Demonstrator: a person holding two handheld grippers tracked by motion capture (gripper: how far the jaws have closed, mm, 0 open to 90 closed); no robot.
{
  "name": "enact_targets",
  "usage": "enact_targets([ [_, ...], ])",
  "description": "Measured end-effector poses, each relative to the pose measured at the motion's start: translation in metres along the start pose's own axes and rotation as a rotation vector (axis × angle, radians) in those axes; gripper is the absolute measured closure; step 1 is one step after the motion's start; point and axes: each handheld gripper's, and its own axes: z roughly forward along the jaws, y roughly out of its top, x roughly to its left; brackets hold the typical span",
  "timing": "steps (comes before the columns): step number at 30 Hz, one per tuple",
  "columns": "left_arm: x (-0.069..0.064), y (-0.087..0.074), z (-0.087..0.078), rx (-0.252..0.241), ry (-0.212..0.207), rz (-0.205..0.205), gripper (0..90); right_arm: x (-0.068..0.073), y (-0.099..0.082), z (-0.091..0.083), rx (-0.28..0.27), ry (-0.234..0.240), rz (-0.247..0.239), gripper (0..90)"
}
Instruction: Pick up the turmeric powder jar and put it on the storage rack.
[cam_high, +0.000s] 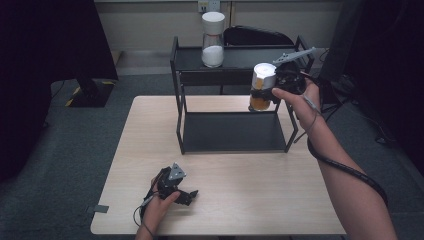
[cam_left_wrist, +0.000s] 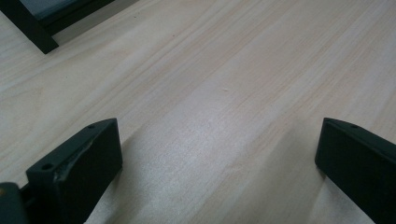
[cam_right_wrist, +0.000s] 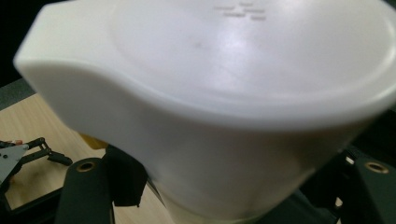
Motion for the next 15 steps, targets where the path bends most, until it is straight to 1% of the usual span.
enact_targets([
  [4,0.0,0.0,0.0,0.0,0.0,-0.001,0.0,0.001,0.01,-0.001,0.002,0.005,0.001,30.7],
  [7,0.0,0.0,0.0,0.0,0.0,0.0,0.0,0.003,0.021,-0.001,0.016,-0.002,-0.003,30.7],
  [8,0.0,0.0,0.0,0.0,0.0,-0.001,0.0,0.003,0.023,-0.001,0.015,-0.004,-0.008,30.7],
  [15,0.0,0.0,0.0,0.001,0.0,0.0,0.0,-0.001,0.038,-0.008,-0.001,-0.002,0.011,30.7],
])
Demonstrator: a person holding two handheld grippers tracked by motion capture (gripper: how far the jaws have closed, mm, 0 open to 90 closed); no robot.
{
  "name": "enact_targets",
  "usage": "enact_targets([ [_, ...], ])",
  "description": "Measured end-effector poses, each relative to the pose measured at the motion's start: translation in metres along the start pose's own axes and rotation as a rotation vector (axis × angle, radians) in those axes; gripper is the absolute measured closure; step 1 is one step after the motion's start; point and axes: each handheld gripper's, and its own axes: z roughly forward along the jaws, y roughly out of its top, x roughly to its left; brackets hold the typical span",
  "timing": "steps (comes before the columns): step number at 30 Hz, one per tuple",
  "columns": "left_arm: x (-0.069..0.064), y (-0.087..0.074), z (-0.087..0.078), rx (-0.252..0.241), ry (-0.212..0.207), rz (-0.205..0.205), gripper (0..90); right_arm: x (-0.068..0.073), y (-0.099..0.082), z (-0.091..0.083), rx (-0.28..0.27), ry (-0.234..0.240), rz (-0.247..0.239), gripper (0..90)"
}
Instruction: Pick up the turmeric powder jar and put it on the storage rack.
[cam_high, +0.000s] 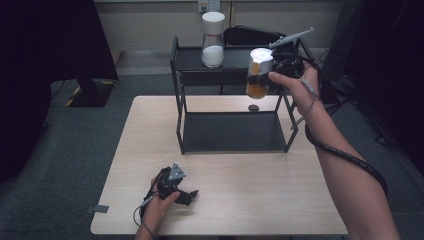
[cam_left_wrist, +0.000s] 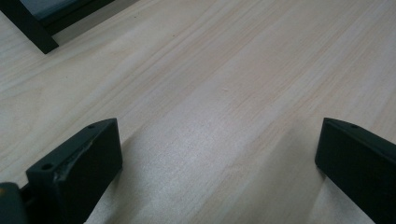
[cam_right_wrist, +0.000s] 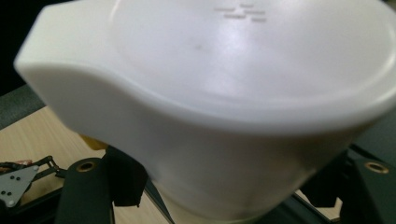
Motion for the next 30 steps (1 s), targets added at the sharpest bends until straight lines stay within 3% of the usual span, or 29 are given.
enact_targets([
  [11,0.0,0.001,0.0,0.004,-0.001,0.001,0.0,-0.002,0.027,-0.009,-0.003,-0.008,0.007,30.7],
  [30,0.0,0.0,0.0,0.003,-0.001,0.002,0.0,-0.004,0.075,0.006,-0.012,-0.033,-0.004,30.7],
])
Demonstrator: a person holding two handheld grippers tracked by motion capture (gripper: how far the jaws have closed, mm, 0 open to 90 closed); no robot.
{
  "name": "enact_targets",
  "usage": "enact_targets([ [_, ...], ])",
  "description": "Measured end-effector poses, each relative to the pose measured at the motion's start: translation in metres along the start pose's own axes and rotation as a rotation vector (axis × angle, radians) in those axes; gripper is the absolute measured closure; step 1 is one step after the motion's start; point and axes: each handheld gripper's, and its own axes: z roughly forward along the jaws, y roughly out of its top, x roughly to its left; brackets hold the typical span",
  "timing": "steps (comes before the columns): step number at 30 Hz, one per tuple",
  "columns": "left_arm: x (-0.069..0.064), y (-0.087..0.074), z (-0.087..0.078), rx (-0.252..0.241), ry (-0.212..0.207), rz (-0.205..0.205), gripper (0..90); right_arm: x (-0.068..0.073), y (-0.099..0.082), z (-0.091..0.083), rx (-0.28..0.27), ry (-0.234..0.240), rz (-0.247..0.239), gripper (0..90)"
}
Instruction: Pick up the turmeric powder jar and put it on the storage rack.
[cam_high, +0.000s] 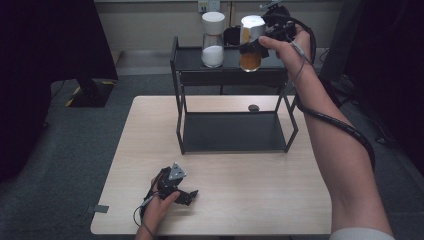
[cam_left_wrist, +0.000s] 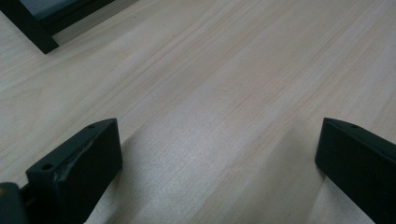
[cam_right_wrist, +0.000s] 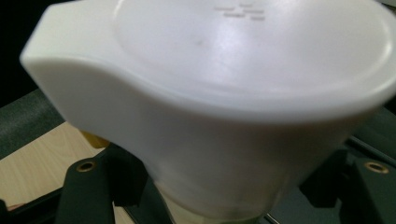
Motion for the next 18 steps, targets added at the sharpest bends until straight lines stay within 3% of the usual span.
enact_targets([
  [10,0.0,0.0,0.0,0.0,0.0,0.001,0.0,-0.005,0.011,0.02,-0.014,-0.041,0.031,30.7],
  [18,0.0,0.0,0.0,0.0,0.0,0.0,0.0,-0.01,0.01,0.034,0.005,-0.089,0.038,30.7],
])
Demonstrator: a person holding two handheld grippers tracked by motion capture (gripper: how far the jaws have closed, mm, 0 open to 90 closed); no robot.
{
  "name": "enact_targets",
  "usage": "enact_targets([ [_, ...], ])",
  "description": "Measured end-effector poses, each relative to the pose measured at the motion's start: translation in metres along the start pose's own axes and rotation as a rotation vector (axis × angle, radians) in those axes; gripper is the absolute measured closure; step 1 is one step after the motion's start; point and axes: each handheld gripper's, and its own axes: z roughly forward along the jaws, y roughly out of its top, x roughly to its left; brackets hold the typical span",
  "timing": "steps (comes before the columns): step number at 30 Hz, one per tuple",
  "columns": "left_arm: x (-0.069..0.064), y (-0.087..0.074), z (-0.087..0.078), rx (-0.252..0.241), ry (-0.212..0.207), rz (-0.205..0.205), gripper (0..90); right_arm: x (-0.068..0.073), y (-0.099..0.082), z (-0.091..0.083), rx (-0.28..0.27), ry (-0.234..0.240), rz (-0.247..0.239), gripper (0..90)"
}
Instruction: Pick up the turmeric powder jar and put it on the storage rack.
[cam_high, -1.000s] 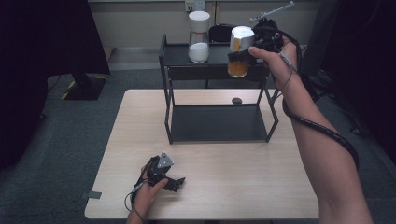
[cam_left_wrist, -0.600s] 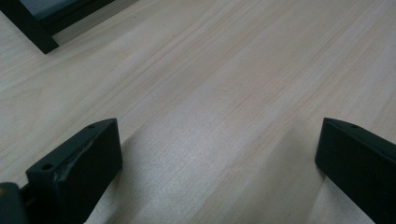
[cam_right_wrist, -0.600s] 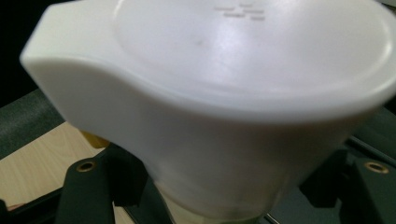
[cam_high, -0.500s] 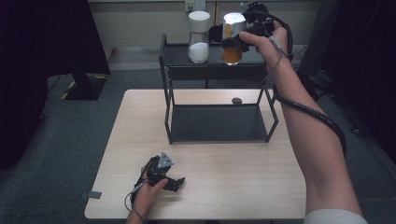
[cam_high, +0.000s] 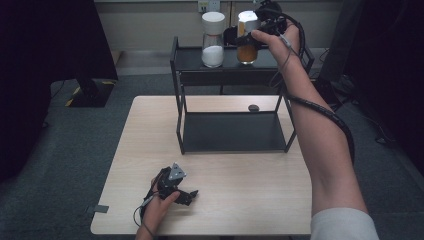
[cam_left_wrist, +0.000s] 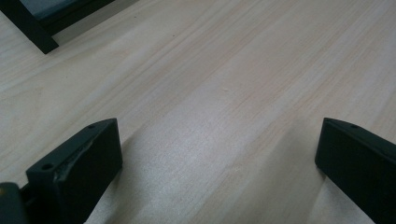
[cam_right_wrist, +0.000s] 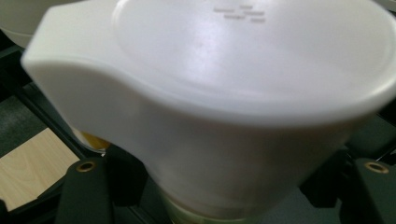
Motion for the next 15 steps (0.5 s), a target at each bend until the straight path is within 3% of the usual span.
enact_targets([
  [15,0.0,0.0,0.0,0.0,0.0,0.0,0.0,-0.01,-0.015,0.003,-0.032,0.017,0.038,30.5],
])
